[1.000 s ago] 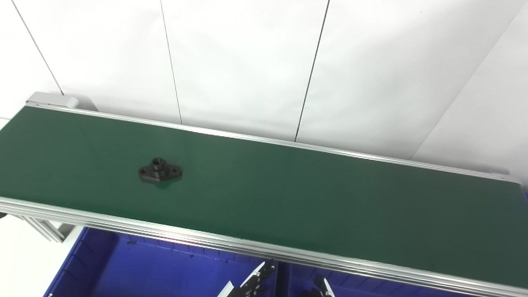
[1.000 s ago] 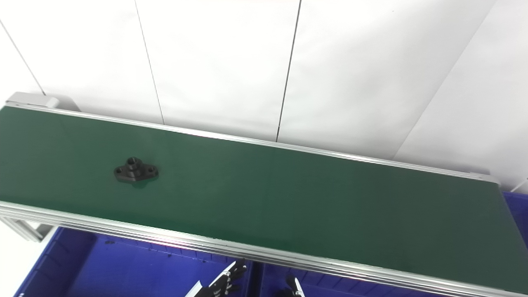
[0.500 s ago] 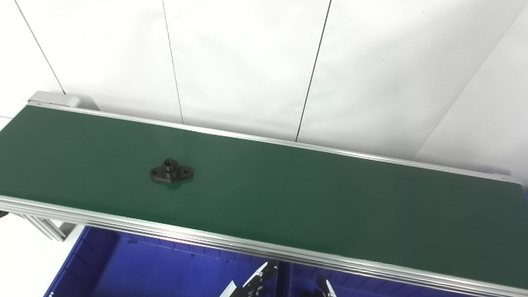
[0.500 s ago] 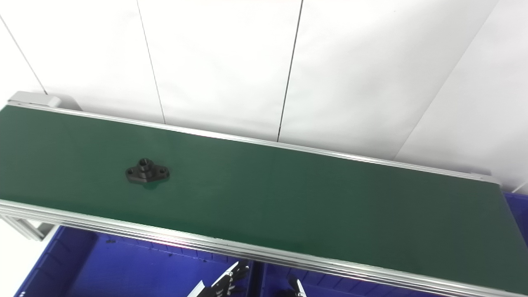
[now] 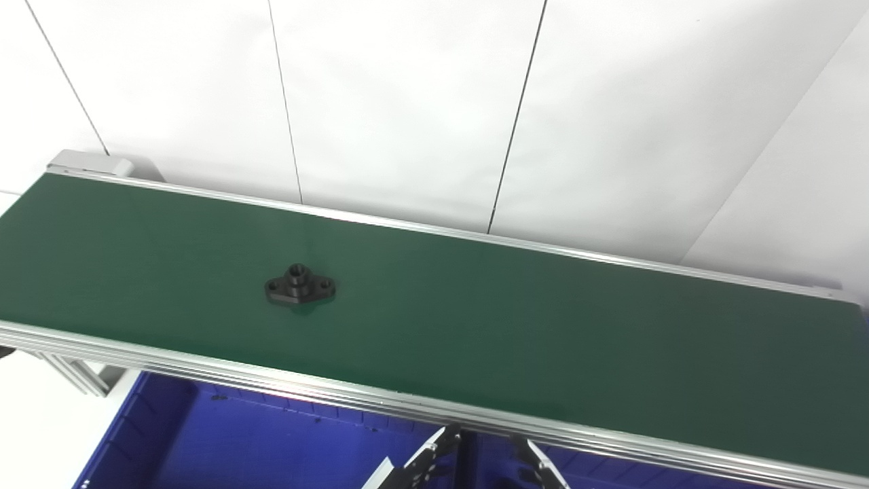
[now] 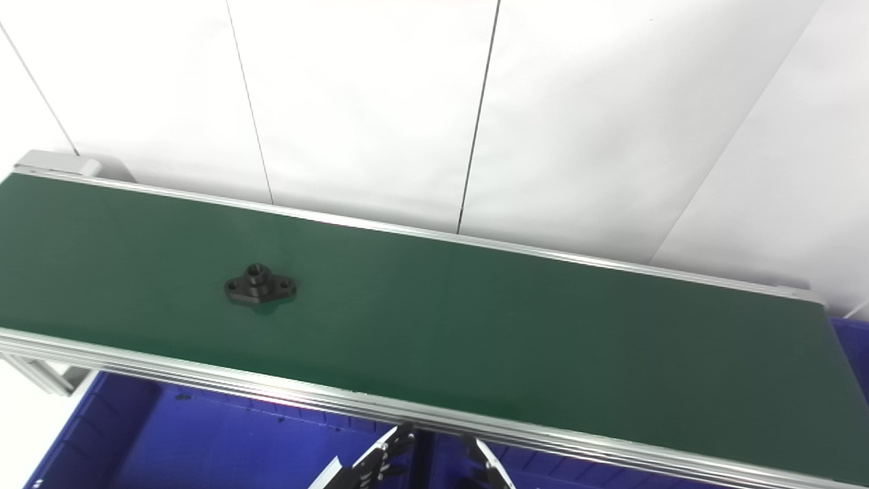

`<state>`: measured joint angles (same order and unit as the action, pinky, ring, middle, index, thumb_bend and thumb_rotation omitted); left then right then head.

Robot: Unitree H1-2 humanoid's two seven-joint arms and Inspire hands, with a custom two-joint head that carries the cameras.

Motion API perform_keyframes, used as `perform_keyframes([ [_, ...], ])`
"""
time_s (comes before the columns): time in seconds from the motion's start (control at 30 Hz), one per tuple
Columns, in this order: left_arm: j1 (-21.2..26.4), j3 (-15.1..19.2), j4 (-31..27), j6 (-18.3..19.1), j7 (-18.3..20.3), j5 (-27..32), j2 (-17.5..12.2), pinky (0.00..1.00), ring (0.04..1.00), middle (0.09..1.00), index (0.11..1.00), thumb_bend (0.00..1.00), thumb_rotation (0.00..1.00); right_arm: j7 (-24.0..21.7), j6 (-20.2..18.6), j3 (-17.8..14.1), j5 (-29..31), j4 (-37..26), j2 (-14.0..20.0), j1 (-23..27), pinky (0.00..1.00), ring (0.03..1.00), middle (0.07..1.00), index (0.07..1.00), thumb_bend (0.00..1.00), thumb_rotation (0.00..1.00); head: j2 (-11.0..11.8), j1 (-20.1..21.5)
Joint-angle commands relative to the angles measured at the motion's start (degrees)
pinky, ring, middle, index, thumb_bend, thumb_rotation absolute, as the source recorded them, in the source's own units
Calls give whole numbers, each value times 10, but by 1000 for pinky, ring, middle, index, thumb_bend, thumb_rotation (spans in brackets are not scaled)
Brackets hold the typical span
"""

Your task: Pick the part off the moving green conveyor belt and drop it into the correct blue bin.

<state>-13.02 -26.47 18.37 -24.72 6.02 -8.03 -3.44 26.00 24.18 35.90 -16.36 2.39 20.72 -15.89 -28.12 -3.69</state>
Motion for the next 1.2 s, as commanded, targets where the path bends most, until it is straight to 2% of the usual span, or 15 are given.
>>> perform_keyframes([
  [0.0, 9, -5, -7, -22, -8, -5, 2, 897, 978, 982, 983, 954, 884, 46, 27, 8, -24, -40, 15, 12, 778, 868, 892, 856, 834, 833, -1, 1],
  [0.1, 9, -6, -9, -22, -9, -6, 2, 905, 981, 985, 986, 954, 884, 59, 27, 10, -29, -74, 28, 18, 780, 874, 895, 850, 824, 809, -2, 4],
  [0.2, 10, -5, -8, -22, -6, 0, 2, 907, 984, 984, 986, 948, 879, 65, 27, -2, -35, -99, 32, 27, 784, 881, 896, 842, 820, 780, -3, 7],
  [0.27, 12, -5, -5, -22, -3, 6, 1, 912, 986, 981, 985, 951, 877, 64, 27, -23, -49, -111, 28, 29, 776, 880, 897, 844, 814, 768, -3, 8],
  [0.37, 15, -4, -1, -22, -3, 8, 1, 914, 985, 980, 984, 954, 875, 79, 27, -56, -79, -114, 5, 33, 757, 867, 890, 846, 786, 748, -2, 13],
  [0.47, 16, -6, -2, -22, -3, 5, 0, 910, 986, 985, 990, 953, 880, 80, 27, -97, -93, -114, -35, 44, 705, 812, 844, 832, 780, 711, -1, 15],
  [0.63, 20, -7, 4, -22, -9, -2, 2, 899, 987, 997, 999, 945, 885, 37, 14, -159, -104, -120, -82, 67, 674, 772, 826, 844, 787, 741, 0, 14],
  [0.77, 22, -8, 6, -22, -10, -3, 3, 894, 990, 1000, 1000, 945, 884, -15, -7, -192, -108, -130, -92, 95, 707, 802, 860, 874, 800, 784, 1, 15],
  [0.87, 23, -9, 10, -22, -8, 3, 5, 897, 988, 995, 1000, 945, 878, -63, -40, -214, -121, -139, -90, 126, 749, 832, 887, 896, 799, 806, 4, 15],
  [0.93, 24, -9, 14, -22, -4, 7, 6, 900, 987, 989, 1000, 948, 874, -98, -70, -224, -132, -142, -88, 150, 775, 867, 905, 898, 791, 820, 6, 15],
  [1.17, 29, -12, 24, -22, -8, 7, 6, 911, 989, 984, 998, 947, 872, -186, -153, -236, -173, -134, -97, 234, 777, 874, 906, 886, 800, 798, 7, 13],
])
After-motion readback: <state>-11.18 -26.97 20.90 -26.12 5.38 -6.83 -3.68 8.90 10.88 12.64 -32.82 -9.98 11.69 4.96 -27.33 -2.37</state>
